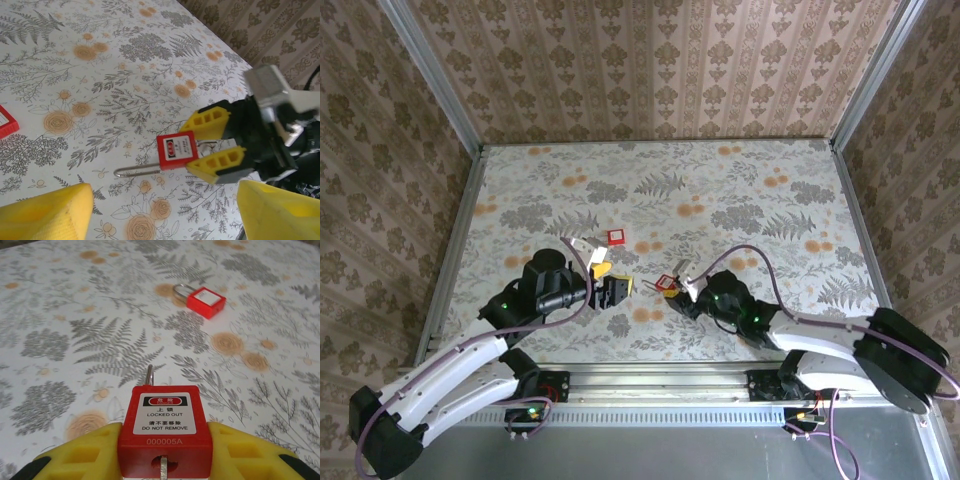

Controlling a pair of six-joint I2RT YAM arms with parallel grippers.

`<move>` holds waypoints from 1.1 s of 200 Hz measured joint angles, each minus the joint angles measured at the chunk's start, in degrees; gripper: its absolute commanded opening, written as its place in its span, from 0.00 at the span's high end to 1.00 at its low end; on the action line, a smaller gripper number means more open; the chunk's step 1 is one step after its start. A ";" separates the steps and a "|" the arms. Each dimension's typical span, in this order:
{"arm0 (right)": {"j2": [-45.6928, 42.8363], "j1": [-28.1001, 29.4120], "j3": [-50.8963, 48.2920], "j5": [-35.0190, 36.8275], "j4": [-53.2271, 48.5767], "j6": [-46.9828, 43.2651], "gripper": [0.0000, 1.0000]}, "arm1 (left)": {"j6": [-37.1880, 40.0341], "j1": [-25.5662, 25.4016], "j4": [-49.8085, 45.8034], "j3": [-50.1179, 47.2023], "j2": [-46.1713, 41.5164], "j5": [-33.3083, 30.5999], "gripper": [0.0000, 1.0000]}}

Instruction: Unlock with the key

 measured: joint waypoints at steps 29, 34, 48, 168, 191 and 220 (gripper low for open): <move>6.08 -3.30 1.77 1.05 4.07 2.54 0.99 | 0.57 0.07 -0.57 0.13 0.26 -0.48 0.24; 6.80 -3.74 2.10 1.14 4.68 2.99 0.99 | 0.66 0.11 -0.59 0.15 0.37 -0.55 0.24; 8.85 -4.92 3.13 1.57 6.12 3.98 0.99 | 0.96 0.31 -0.94 0.26 0.59 -0.61 0.24; 16.87 -8.04 4.22 8.48 10.73 9.81 0.97 | 2.10 0.42 -1.84 1.38 2.23 -0.85 0.24; 16.87 -7.61 3.96 11.87 10.80 11.93 0.94 | 2.23 0.42 -1.84 1.38 2.23 -1.05 0.24; 16.87 -3.54 3.48 19.06 10.64 13.84 0.91 | 2.27 0.42 -1.81 1.38 2.23 -1.46 0.24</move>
